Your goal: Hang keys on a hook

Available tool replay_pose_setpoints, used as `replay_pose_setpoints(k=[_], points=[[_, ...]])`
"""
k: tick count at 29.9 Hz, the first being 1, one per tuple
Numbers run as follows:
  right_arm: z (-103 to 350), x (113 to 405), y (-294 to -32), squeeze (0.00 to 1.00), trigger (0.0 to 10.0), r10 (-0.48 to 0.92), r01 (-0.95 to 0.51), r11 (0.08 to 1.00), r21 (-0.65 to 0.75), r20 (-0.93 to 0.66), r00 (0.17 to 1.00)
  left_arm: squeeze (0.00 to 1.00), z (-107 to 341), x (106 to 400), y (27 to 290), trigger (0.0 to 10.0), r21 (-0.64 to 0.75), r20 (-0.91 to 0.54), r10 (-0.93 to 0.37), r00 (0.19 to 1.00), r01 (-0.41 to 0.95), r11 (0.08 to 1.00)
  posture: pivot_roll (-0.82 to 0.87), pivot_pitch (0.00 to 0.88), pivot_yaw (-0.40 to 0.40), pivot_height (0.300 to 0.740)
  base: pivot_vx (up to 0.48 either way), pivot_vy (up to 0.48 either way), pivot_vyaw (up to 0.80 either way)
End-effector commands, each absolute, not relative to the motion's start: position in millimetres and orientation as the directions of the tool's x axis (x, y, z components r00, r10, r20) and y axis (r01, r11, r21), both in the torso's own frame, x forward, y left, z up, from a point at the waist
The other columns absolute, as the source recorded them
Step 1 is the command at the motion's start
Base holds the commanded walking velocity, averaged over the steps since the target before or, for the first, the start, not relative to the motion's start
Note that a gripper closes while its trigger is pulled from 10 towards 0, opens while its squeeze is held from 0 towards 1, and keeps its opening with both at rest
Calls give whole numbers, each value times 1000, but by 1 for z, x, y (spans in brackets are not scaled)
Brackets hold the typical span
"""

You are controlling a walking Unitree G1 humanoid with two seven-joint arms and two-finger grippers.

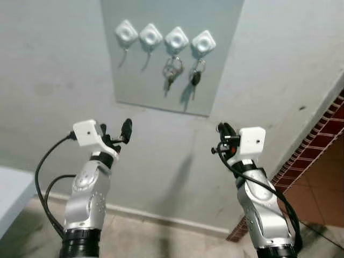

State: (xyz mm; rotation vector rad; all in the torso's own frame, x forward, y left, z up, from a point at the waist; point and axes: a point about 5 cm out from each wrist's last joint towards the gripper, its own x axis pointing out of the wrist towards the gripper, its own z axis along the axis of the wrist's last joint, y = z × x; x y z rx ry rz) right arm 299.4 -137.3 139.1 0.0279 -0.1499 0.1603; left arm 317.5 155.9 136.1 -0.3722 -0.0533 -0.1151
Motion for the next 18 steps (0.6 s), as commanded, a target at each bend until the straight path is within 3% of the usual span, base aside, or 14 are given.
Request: replay_pose_setpoints(k=[1, 18], points=[[140, 299, -145, 0, 10000, 130, -134, 991, 14, 153, 980, 0, 136, 317, 149, 10000, -355, 67, -126, 990, 142, 924, 16, 0, -35, 740, 0, 0, 0], [141, 299, -152, 0, 10000, 82, -88, 996, 31, 153, 985, 0, 132, 314, 149, 10000, -372, 40, -120, 992, 126, 919, 16, 14, -38, 740, 0, 0, 0]])
